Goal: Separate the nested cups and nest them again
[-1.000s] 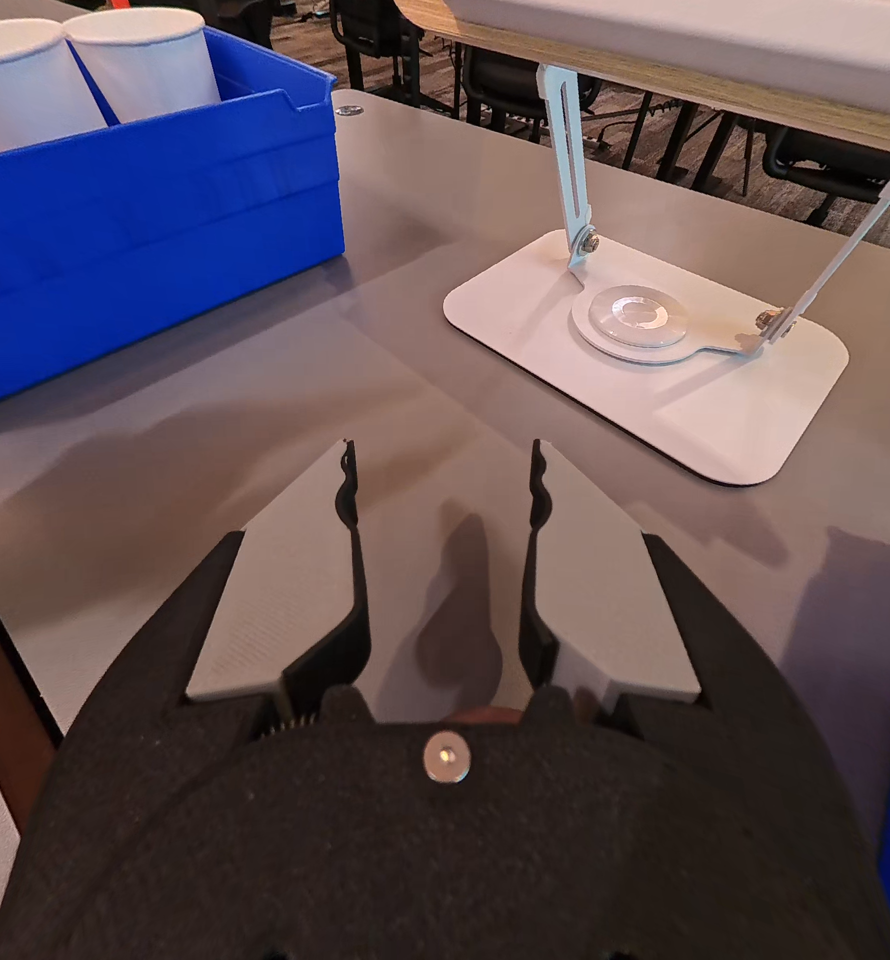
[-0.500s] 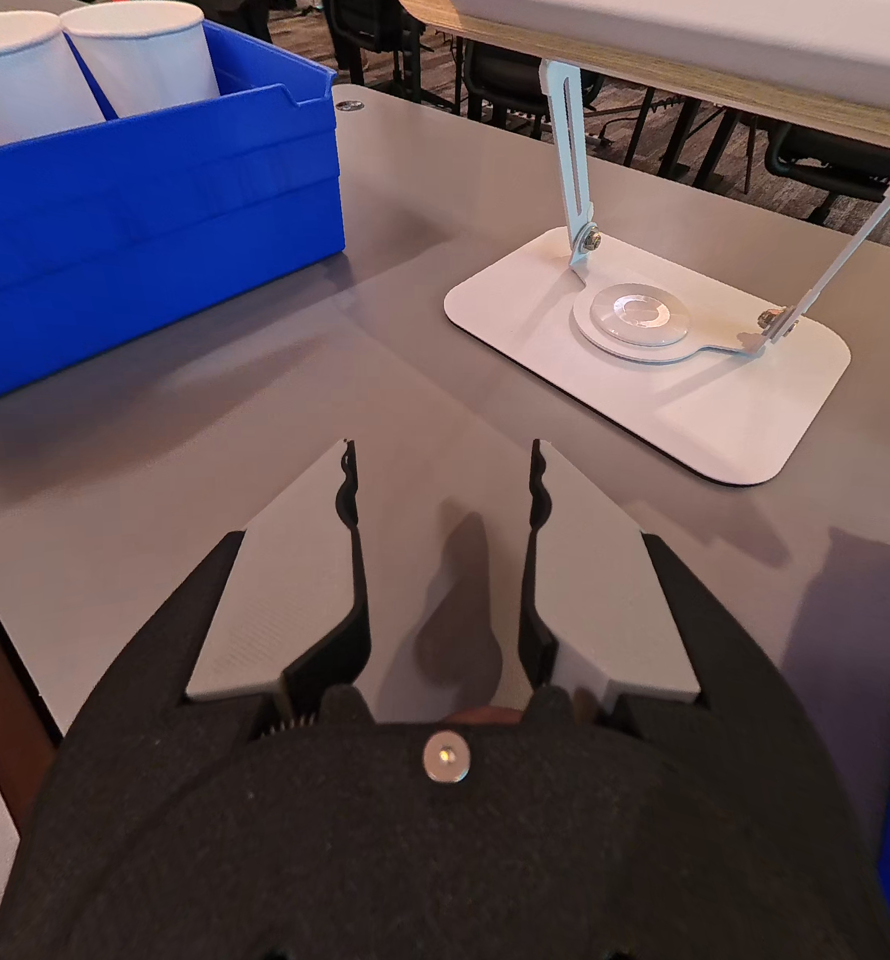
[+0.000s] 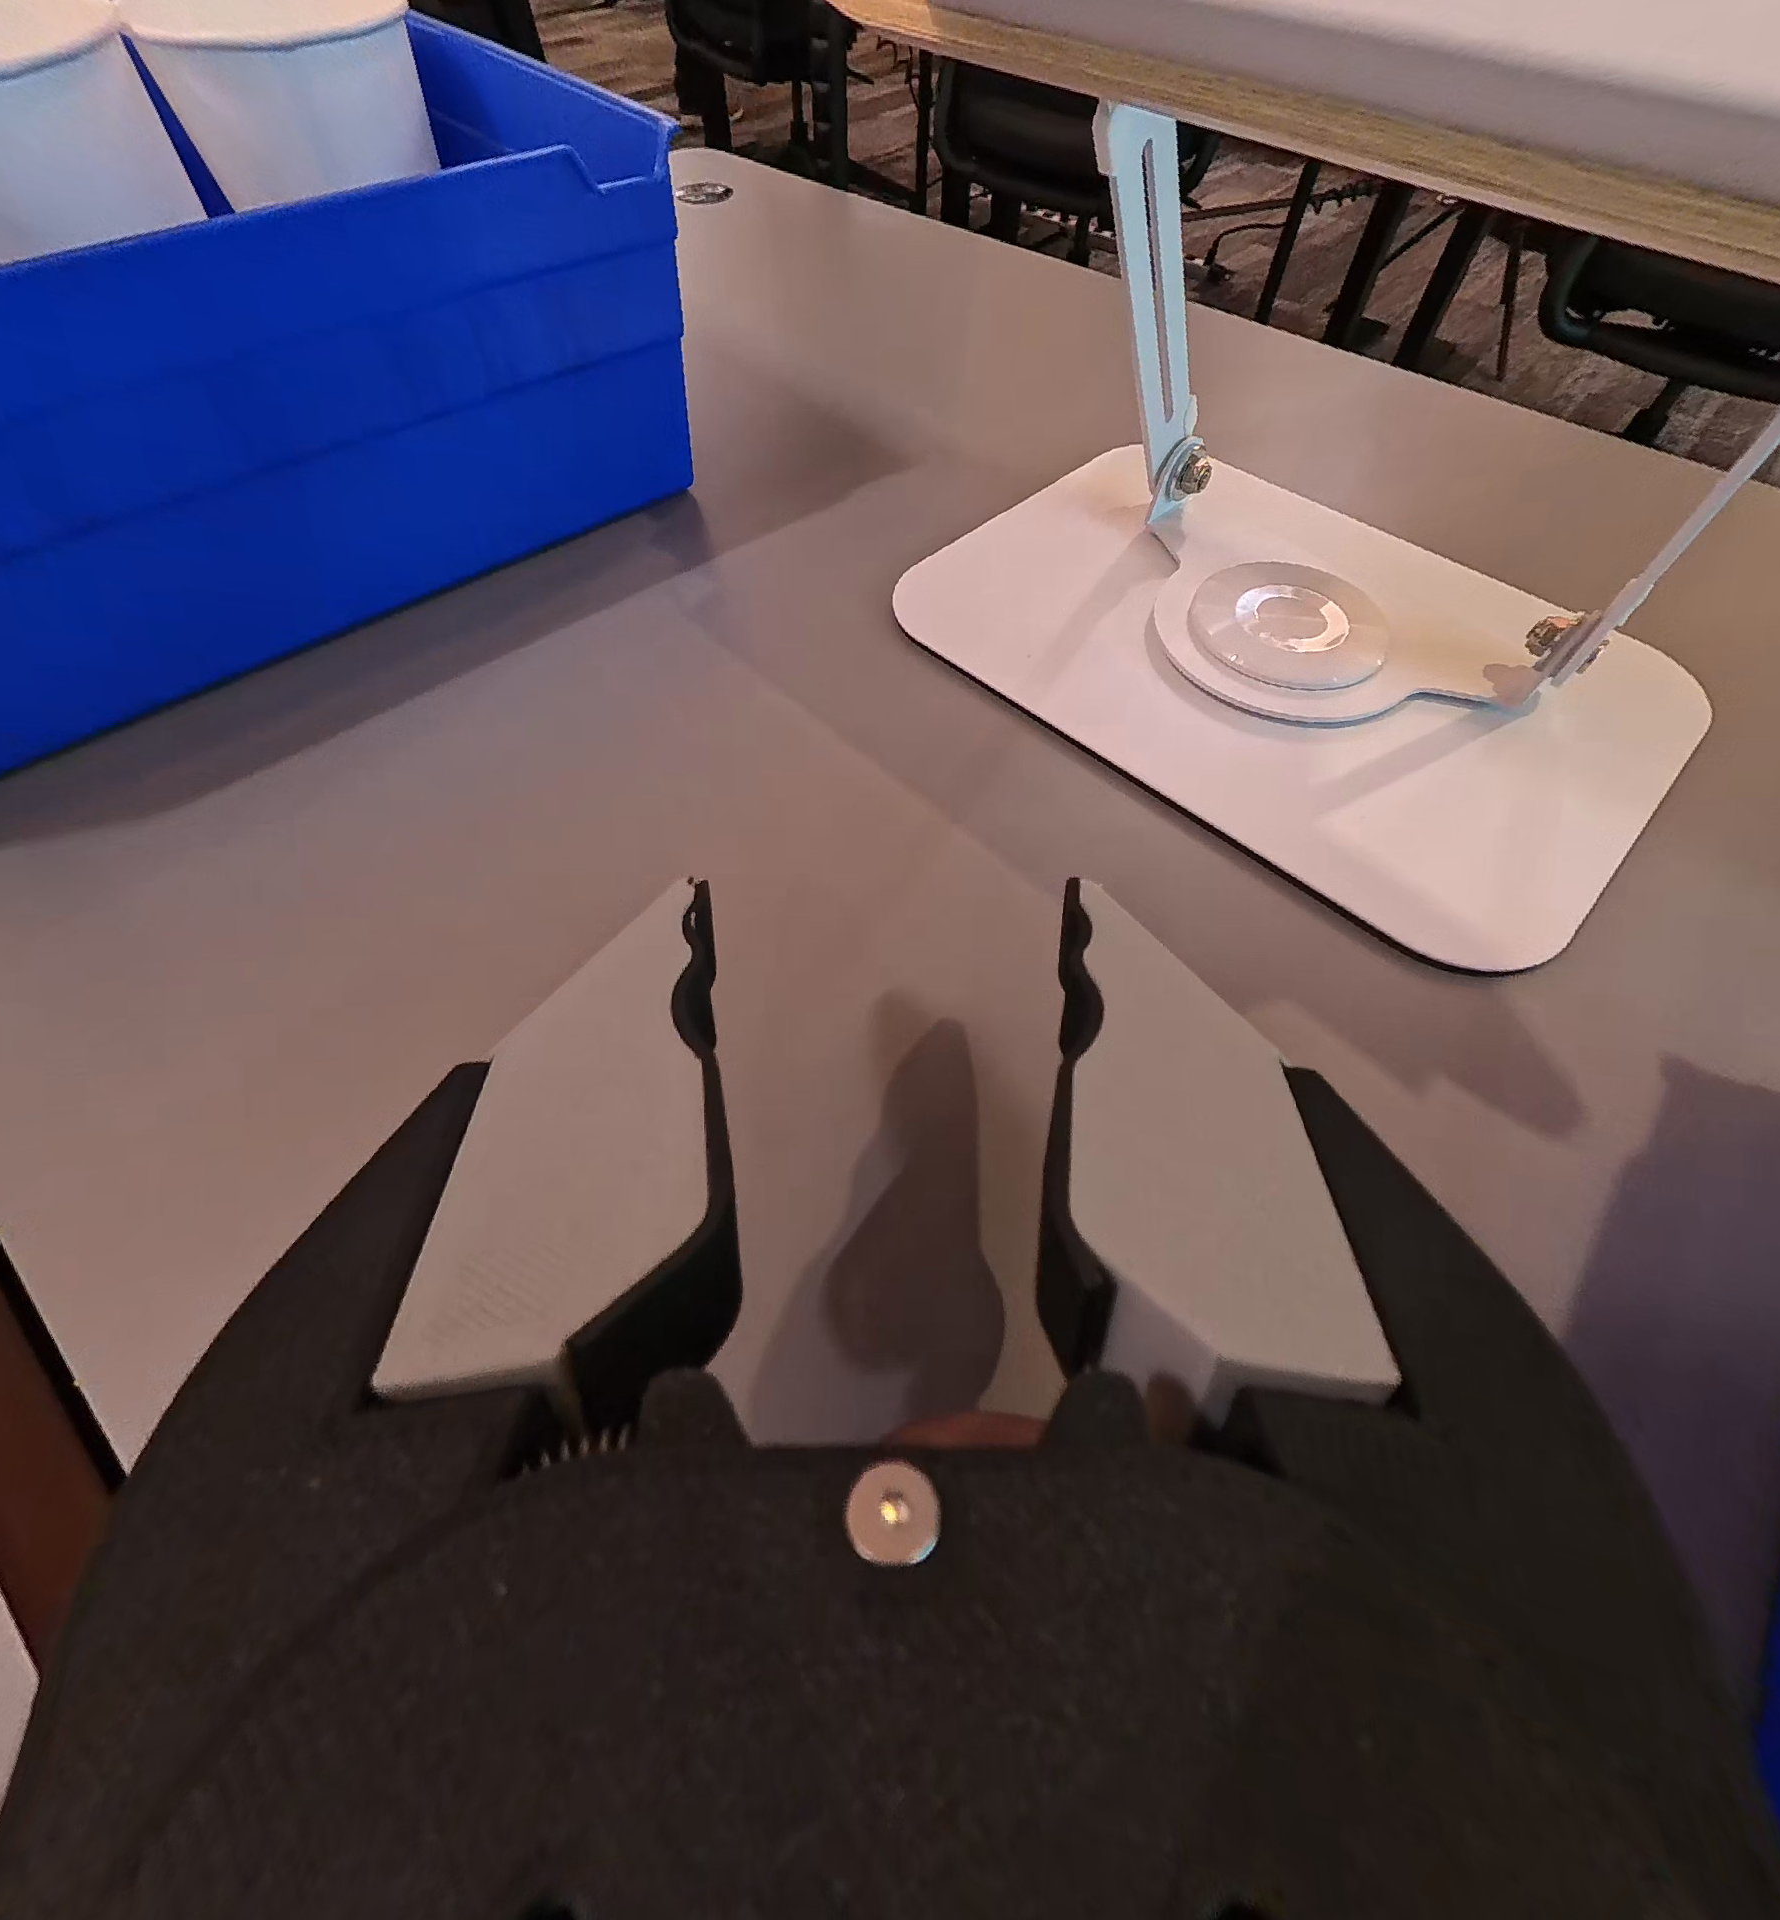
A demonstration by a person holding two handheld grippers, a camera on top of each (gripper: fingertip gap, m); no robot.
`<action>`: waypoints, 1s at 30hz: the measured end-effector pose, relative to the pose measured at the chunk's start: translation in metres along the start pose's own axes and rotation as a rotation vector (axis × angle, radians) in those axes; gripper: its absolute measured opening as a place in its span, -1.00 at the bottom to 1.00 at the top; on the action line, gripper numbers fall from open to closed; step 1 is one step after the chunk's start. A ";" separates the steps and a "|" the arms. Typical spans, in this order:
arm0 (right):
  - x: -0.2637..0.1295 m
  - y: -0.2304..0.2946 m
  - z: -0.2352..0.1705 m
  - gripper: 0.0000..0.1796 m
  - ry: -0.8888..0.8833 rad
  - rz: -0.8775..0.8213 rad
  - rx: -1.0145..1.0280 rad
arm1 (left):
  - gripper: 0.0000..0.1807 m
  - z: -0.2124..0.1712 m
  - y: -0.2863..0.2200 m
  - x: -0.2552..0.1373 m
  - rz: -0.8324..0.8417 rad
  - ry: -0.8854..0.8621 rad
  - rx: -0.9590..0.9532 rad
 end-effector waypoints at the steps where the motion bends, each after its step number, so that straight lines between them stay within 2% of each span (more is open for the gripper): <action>1: 0.000 0.000 0.000 -0.28 0.000 0.000 -0.001 | -0.34 0.003 0.003 0.003 -0.019 0.031 0.008; 5: 0.000 0.000 0.000 -0.28 -0.001 0.007 0.005 | -0.34 -0.010 0.007 0.022 -0.089 0.302 0.141; 8: 0.000 0.000 0.000 -0.28 0.000 0.009 0.009 | -0.36 -0.035 0.012 0.038 -0.057 0.492 0.283; 12: -0.001 0.000 0.000 -0.29 -0.003 0.011 0.008 | -0.46 -0.074 0.010 0.045 -0.147 0.724 0.345; 13: -0.001 0.000 0.000 -0.28 -0.003 0.012 0.009 | -0.58 -0.082 0.008 0.044 -0.179 0.775 0.353; 14: -0.001 0.000 0.000 -0.28 -0.004 0.012 0.010 | -0.88 -0.086 0.009 0.043 -0.185 0.801 0.375; 15: -0.001 0.000 0.000 -0.29 -0.005 0.012 0.011 | -0.95 -0.087 0.011 0.043 -0.179 0.801 0.401; 18: -0.001 0.000 0.001 -0.29 -0.011 0.012 0.012 | -1.00 -0.079 0.008 0.038 -0.192 0.793 0.408; 23: -0.003 -0.001 0.003 -0.30 -0.031 0.010 0.016 | -1.00 -0.032 -0.008 0.022 -0.139 0.589 0.490; 27: -0.005 -0.001 0.005 -0.32 -0.052 0.013 0.024 | -1.00 0.014 -0.062 0.006 -0.243 0.322 0.498; 30: -0.011 -0.001 0.011 -0.33 -0.094 0.013 0.023 | -1.00 0.018 -0.128 -0.004 -0.422 0.215 0.569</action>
Point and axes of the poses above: each gripper's, where its closed fingertips meet, x out along the fingers, z out of its top, y = z × x across the jaws, the point moved 6 cm from there along -x, back along the fingers, and after that the axes turned 9 degrees about x, right-handed, at the moved point
